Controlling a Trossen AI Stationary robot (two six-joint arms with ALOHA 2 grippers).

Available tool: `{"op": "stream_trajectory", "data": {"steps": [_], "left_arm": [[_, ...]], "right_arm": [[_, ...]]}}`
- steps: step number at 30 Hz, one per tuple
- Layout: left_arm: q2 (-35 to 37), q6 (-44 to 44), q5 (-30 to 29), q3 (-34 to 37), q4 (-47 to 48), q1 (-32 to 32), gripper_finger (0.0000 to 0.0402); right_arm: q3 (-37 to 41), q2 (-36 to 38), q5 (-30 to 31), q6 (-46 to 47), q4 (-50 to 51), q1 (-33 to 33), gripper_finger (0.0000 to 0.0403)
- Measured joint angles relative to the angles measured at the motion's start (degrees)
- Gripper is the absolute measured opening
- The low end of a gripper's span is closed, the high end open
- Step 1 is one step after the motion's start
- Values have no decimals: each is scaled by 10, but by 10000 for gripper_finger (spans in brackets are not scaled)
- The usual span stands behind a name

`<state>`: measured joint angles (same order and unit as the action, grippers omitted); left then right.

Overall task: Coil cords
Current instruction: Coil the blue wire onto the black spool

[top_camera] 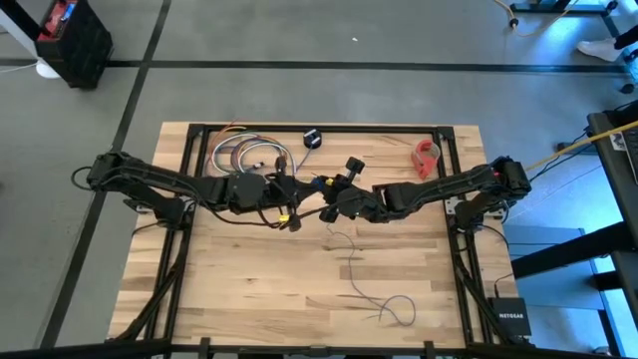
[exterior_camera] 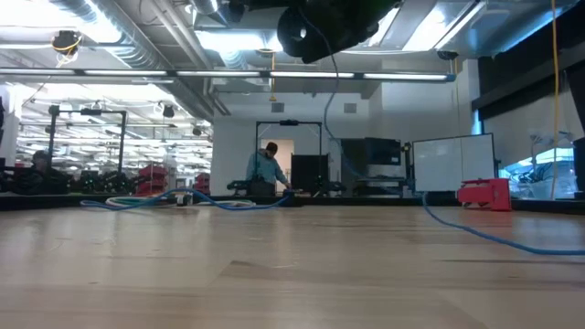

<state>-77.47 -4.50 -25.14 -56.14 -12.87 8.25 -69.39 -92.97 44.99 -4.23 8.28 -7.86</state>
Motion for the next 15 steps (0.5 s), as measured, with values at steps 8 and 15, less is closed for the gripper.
{"op": "stream_trajectory", "data": {"steps": [8, 15], "left_arm": [[-14, -21, -5, -1, -18, 18, 2], [-12, -18, 2, -3, -27, 20, 2]], "right_arm": [[1, 0, 2, -20, -28, -1, 5], [2, 4, 4, -50, -81, 0, 5]]}}
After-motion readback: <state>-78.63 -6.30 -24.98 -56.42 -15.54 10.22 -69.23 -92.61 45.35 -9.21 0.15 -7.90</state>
